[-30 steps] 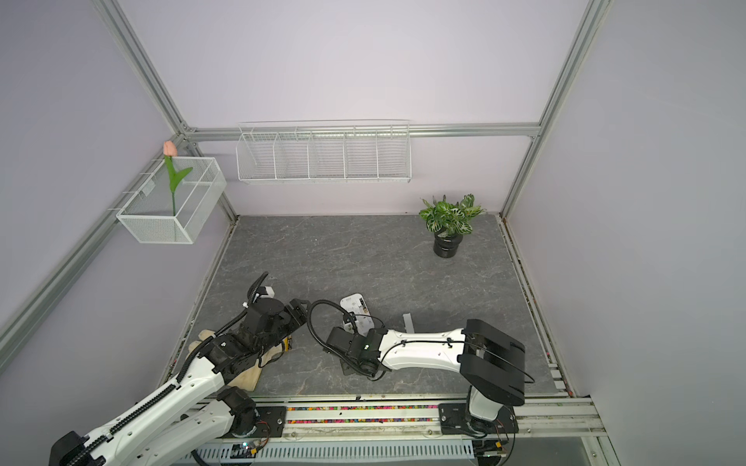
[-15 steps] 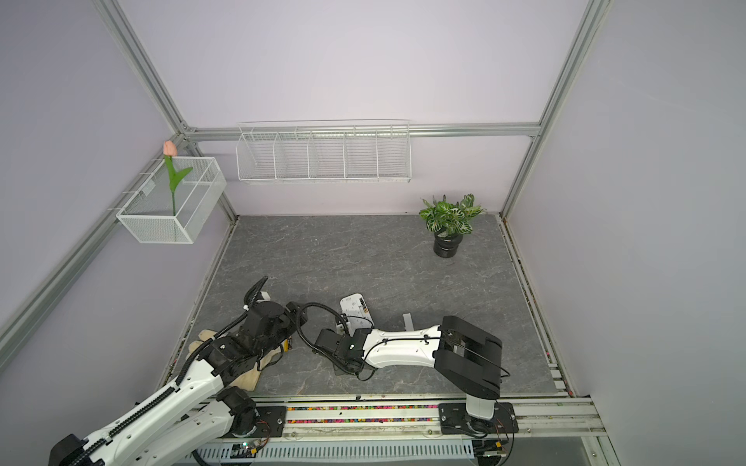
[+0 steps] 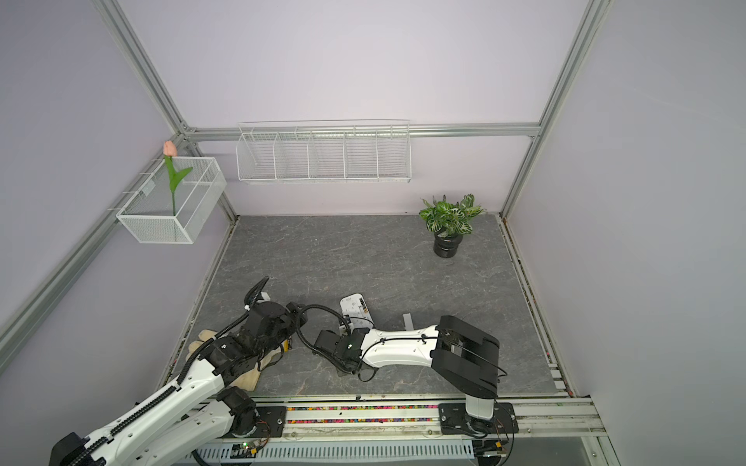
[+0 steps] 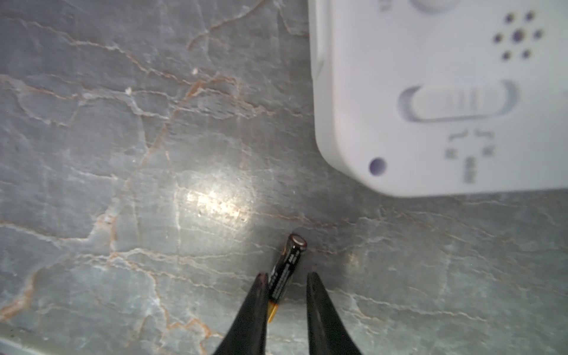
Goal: Insert the battery into the alarm
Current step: Pick up the battery at the center of the board.
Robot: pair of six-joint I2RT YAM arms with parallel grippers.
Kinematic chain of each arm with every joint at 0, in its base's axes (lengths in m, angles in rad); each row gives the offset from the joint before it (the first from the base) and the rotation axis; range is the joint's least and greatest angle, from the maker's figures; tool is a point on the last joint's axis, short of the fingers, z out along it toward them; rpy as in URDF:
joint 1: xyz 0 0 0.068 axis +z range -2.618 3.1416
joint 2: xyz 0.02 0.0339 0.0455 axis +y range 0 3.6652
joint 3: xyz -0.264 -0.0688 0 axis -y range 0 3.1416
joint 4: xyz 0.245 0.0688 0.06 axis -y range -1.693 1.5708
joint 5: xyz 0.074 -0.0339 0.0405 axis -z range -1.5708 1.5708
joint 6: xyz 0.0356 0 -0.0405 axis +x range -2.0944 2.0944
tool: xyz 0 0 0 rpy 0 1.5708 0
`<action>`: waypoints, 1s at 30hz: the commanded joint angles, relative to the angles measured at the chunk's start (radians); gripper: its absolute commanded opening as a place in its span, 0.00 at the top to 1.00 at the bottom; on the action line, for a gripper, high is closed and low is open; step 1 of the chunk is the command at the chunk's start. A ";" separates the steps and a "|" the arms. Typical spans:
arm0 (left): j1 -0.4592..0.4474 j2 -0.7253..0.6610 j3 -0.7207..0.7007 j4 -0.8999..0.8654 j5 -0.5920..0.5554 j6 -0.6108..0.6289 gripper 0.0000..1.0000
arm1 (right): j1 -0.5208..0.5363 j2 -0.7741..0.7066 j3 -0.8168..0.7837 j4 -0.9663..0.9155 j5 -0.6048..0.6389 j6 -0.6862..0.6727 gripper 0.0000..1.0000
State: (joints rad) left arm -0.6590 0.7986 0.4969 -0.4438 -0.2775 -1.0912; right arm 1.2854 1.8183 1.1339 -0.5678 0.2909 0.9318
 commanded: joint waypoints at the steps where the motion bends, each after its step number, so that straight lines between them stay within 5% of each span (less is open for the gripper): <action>1: 0.006 -0.001 -0.015 -0.001 -0.026 -0.003 0.13 | 0.008 0.030 0.002 -0.027 -0.004 0.022 0.75; 30: 0.006 0.022 -0.023 0.025 -0.015 -0.004 0.13 | 0.019 0.011 -0.040 -0.092 -0.060 -0.005 0.77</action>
State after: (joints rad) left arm -0.6590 0.8185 0.4843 -0.4236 -0.2768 -1.0908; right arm 1.2907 1.8317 1.1263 -0.5804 0.2634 0.9234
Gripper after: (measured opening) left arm 0.868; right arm 0.225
